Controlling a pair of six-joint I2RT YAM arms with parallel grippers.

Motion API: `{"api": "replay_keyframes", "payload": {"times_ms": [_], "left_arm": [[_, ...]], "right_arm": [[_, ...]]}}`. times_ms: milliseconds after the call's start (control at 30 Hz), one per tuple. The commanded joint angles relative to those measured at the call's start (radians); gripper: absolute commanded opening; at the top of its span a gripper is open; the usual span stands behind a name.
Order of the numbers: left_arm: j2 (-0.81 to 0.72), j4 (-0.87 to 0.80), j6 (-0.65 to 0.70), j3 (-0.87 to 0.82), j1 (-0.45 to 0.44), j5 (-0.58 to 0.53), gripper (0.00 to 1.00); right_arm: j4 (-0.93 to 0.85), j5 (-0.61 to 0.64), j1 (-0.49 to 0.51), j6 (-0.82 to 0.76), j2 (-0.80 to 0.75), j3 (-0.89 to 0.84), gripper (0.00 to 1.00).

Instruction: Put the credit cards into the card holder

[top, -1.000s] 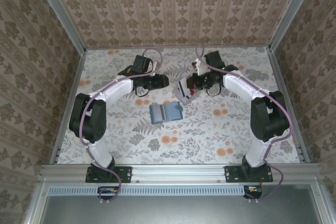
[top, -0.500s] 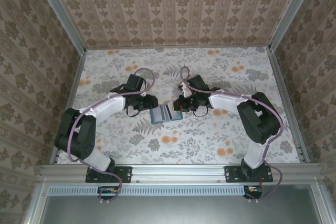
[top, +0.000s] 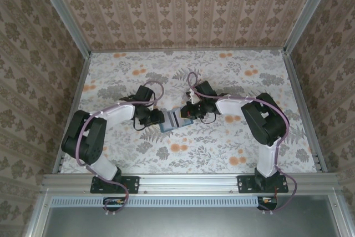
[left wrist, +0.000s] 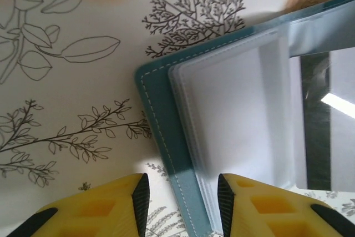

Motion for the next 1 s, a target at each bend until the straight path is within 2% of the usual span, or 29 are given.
{"api": "replay_keyframes", "payload": {"times_ms": [0, 200, 500, 967], "left_arm": [[0.021, -0.027, 0.001, 0.029, -0.006, -0.012, 0.38], [0.074, -0.017, 0.012, 0.05, -0.006, 0.0, 0.33], [0.086, -0.022, 0.021, 0.06, -0.005, -0.009, 0.22], [0.087, -0.015, 0.011, 0.066, -0.009, -0.003, 0.21]], "right_arm": [[-0.002, -0.02, 0.005, 0.001, -0.001, 0.02, 0.07], [-0.018, 0.001, 0.005, -0.015, -0.054, 0.014, 0.07], [-0.018, -0.018, 0.003, -0.017, -0.025, 0.038, 0.07], [-0.106, 0.027, -0.004, -0.029, 0.06, 0.083, 0.07]]}}
